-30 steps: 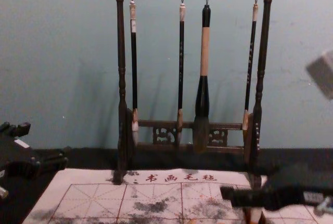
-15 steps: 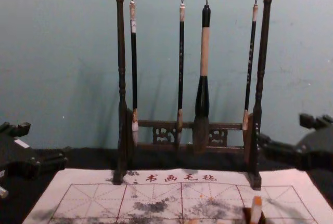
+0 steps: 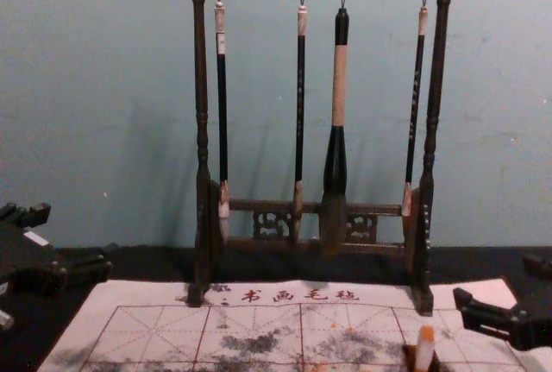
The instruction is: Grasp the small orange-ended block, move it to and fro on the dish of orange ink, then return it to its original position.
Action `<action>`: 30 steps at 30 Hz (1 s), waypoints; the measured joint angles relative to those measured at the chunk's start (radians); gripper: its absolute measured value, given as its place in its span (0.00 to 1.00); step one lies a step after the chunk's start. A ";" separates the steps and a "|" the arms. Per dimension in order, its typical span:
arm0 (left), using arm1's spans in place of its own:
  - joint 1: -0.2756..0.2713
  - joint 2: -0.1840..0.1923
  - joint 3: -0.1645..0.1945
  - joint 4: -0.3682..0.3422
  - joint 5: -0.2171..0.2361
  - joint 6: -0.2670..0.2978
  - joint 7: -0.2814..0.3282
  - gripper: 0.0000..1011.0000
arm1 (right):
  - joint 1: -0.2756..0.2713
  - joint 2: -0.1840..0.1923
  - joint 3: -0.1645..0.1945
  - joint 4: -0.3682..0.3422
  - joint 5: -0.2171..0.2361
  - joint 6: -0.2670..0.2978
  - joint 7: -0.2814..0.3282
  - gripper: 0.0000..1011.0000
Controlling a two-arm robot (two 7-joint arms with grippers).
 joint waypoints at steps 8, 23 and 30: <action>0.000 0.000 0.000 0.000 0.000 0.000 0.000 0.99 | 0.000 0.001 0.000 -0.004 0.001 -0.002 0.001 0.99; 0.000 0.000 0.000 0.000 0.000 0.000 0.000 0.99 | 0.000 0.003 -0.001 -0.007 0.005 -0.005 0.002 0.99; 0.000 0.000 0.000 0.000 0.000 0.000 0.000 0.99 | 0.000 0.003 -0.001 -0.008 0.006 -0.006 0.003 0.99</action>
